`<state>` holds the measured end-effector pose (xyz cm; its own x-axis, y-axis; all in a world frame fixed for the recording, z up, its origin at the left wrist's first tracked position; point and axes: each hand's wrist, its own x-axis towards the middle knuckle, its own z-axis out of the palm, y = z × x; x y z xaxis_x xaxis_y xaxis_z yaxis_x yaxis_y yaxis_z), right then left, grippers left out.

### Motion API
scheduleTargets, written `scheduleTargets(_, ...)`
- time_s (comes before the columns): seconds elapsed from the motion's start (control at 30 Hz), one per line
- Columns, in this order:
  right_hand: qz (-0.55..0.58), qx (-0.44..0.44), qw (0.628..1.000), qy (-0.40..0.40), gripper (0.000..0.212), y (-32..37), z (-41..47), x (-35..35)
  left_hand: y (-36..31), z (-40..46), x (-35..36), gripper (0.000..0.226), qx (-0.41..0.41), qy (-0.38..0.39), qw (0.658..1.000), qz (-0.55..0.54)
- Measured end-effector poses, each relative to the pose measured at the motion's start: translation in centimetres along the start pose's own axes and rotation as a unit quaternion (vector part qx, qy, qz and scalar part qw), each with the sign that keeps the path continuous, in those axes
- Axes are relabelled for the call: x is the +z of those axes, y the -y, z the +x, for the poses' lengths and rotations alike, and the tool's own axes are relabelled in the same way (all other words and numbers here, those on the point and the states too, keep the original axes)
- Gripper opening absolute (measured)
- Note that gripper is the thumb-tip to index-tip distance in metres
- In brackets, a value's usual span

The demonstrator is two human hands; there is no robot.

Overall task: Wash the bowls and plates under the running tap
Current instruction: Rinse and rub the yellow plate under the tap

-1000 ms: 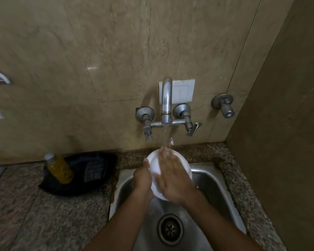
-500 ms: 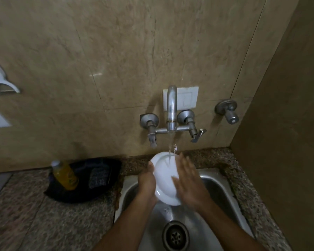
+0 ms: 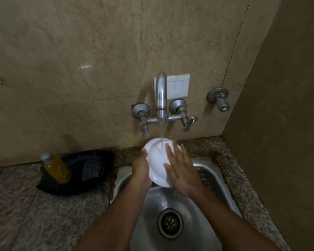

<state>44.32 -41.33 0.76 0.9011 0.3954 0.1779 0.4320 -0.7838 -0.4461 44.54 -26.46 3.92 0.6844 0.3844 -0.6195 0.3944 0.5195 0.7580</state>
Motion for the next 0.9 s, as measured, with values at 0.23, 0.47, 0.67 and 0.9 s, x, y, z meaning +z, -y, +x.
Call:
scheduleTargets(0.23, 0.613, 0.264, 0.736, -0.111, 0.031, -2.0, -1.8, -0.9, -0.5, -0.6, 0.6, 0.038, -0.014, 0.108, 0.993, -0.049)
scheduleTargets(0.47, 0.739, 0.355, 0.573, 0.002, 0.033, -1.5, -2.8, -2.9, -0.4, -2.1, -1.2, 0.033, 0.006, 0.257, 0.966, 0.023)
scheduleTargets(0.67, 0.651, 0.457, 0.599, 0.091, 0.065, -2.7, -2.7, -2.2, -0.6, -2.5, -4.1, 0.011, 0.205, 0.242, 0.909, 0.271)
scheduleTargets(0.9, 0.677, 0.421, 0.596, 0.094, 0.050, -1.5, -2.0, -2.0, 1.8, -0.3, -8.6, 0.048, 0.378, 0.263, 0.758, 0.461)
